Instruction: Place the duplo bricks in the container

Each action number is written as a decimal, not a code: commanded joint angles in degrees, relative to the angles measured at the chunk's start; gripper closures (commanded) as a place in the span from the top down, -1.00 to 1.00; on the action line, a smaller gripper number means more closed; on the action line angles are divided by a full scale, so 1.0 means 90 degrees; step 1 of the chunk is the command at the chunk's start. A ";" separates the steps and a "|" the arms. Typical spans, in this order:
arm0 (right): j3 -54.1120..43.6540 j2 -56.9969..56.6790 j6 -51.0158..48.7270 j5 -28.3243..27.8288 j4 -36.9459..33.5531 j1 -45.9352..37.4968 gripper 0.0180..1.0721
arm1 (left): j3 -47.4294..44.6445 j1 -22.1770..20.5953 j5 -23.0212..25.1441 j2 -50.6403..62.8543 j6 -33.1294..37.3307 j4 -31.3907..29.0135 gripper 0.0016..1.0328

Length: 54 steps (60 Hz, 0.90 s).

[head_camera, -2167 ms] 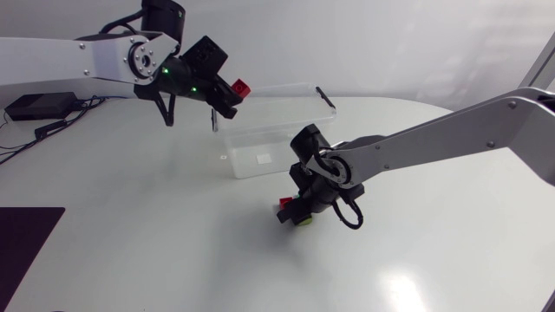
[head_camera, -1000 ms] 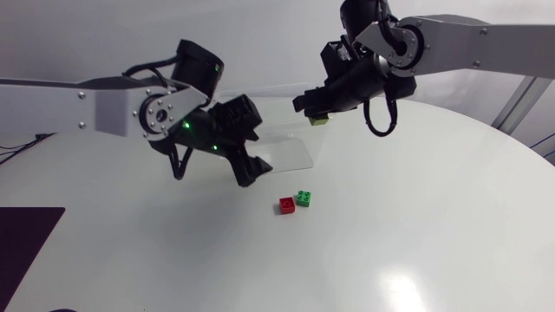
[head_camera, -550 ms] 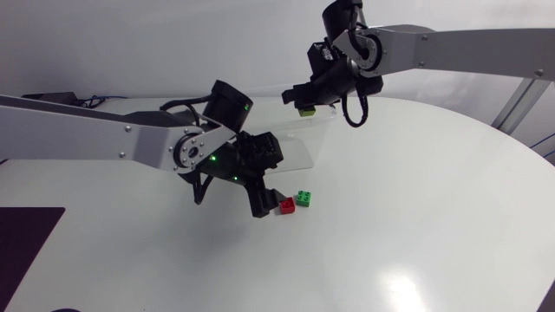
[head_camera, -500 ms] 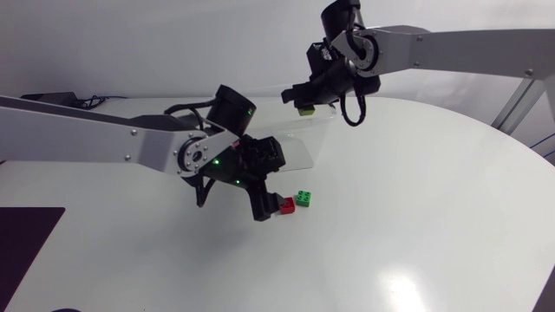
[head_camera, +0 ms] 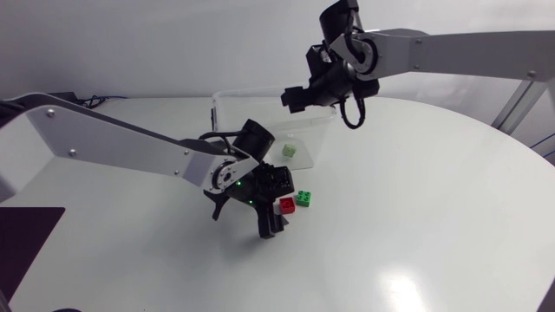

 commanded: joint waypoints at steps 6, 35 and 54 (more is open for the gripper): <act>-0.1648 -0.1430 -0.0239 -0.0041 0.0442 0.0013 0.74 | 0.0586 0.0026 -0.0057 0.0453 0.0150 -0.0155 0.87; -0.4997 -0.2993 -0.0679 -0.0520 0.1331 -0.0075 0.74 | 0.1885 -0.0111 -0.0018 0.1048 0.0130 -0.1796 0.45; -0.5368 -0.3218 -0.0727 -0.0647 0.1389 -0.0153 0.74 | 0.2647 -0.0257 -0.0008 0.1439 0.0140 -0.2743 0.21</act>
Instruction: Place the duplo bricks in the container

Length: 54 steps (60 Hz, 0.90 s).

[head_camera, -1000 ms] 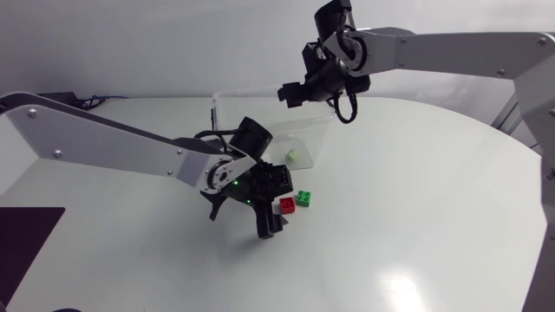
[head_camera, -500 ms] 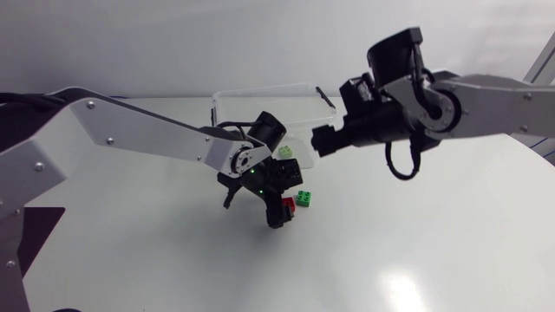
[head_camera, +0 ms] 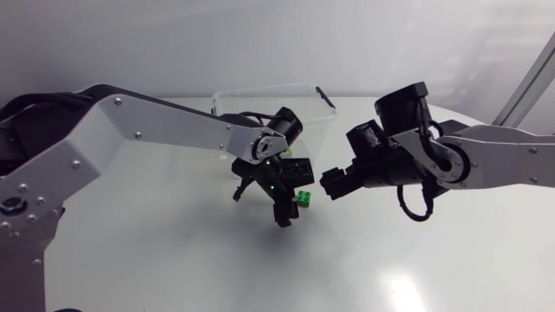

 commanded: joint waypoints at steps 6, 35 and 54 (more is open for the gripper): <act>-0.0286 -0.0124 -0.0113 -0.0134 0.0056 -0.0095 0.74 | 0.0445 0.0037 0.0011 0.0215 0.0135 -0.0500 0.27; -0.0422 -0.0075 -0.0113 -0.0144 0.0193 -0.0037 0.74 | 0.0494 0.0281 -0.0038 0.0049 0.0536 -0.0764 0.79; -0.0501 -0.0133 -0.0123 -0.0164 0.0193 -0.0037 0.74 | 0.1265 0.0242 -0.0292 0.0703 0.0809 -0.1506 0.65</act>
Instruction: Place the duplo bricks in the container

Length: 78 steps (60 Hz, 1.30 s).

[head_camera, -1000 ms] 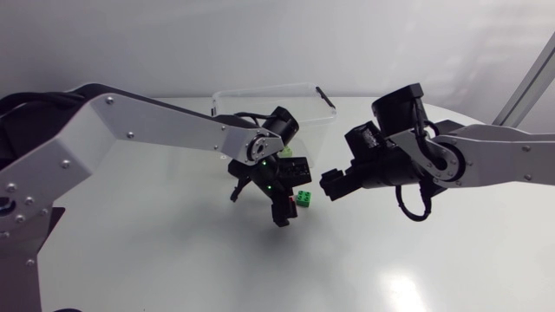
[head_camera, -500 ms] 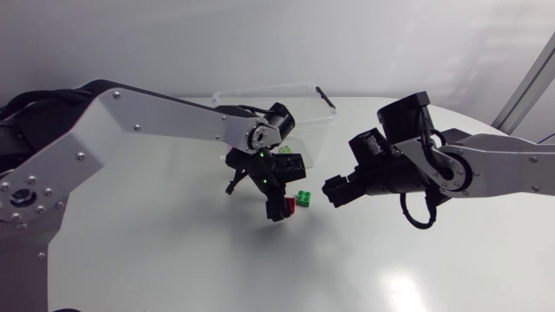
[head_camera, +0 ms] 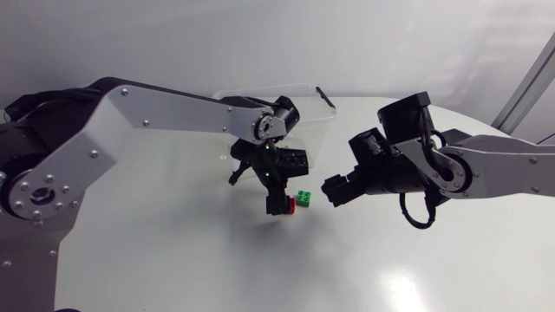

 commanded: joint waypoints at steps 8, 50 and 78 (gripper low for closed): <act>-0.0224 -0.0041 -0.0115 -0.0045 0.0025 0.0048 0.74 | 0.0407 -0.0069 -0.0025 0.0429 0.0346 -0.0483 0.54; -0.0536 -0.0139 -0.0242 -0.0191 0.0152 -0.0088 0.74 | 0.0485 -0.0128 0.0015 0.0419 0.0346 -0.0961 -0.32; 0.0245 0.1473 -0.1453 -0.0943 0.0523 -0.0166 0.74 | -0.0853 0.0546 0.0796 -0.2618 -0.0650 0.0123 -0.31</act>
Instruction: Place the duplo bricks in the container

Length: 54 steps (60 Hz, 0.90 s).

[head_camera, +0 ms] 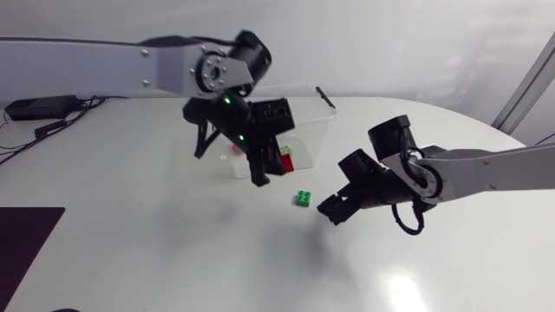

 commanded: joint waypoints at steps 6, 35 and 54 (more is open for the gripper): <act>0.0613 0.0775 -0.0478 -0.0054 0.0254 0.0162 0.74 | -0.0149 0.0472 0.0194 -0.0684 -0.0672 0.0559 -0.31; 0.1658 0.2045 -0.1347 -0.0084 -0.0146 0.0220 0.75 | 0.0076 0.1195 -0.0412 -0.0049 -0.2410 0.2913 -0.28; 0.1814 0.2328 -0.1503 -0.0093 -0.0400 0.0347 0.66 | 0.0388 0.1214 -0.0968 0.0683 -0.2644 0.3352 -0.25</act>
